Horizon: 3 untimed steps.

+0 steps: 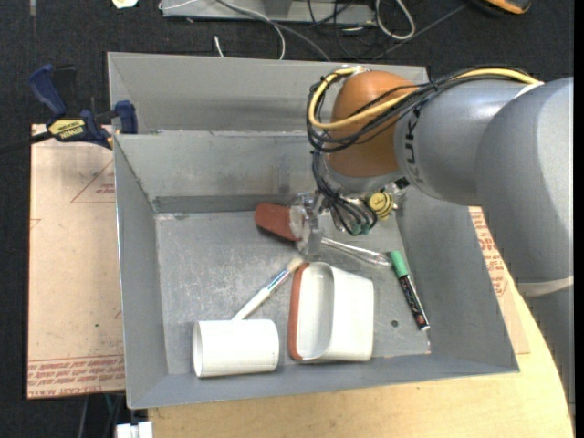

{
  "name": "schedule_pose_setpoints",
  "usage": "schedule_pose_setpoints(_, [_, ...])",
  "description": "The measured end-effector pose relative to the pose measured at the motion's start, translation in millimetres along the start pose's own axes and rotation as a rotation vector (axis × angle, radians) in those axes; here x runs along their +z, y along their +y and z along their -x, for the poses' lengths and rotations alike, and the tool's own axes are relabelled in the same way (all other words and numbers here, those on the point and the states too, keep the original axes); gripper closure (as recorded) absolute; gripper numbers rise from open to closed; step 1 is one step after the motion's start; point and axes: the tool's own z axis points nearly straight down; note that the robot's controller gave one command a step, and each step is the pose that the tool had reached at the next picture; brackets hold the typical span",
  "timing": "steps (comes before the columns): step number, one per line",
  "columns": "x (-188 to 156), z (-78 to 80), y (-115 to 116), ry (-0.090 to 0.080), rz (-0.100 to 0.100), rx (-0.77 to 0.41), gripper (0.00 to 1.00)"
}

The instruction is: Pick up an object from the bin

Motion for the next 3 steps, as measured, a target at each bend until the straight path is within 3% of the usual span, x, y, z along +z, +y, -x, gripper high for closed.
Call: schedule_pose_setpoints(3, [0.0,0.0,0.0,0.000,0.000,0.000,1.00])
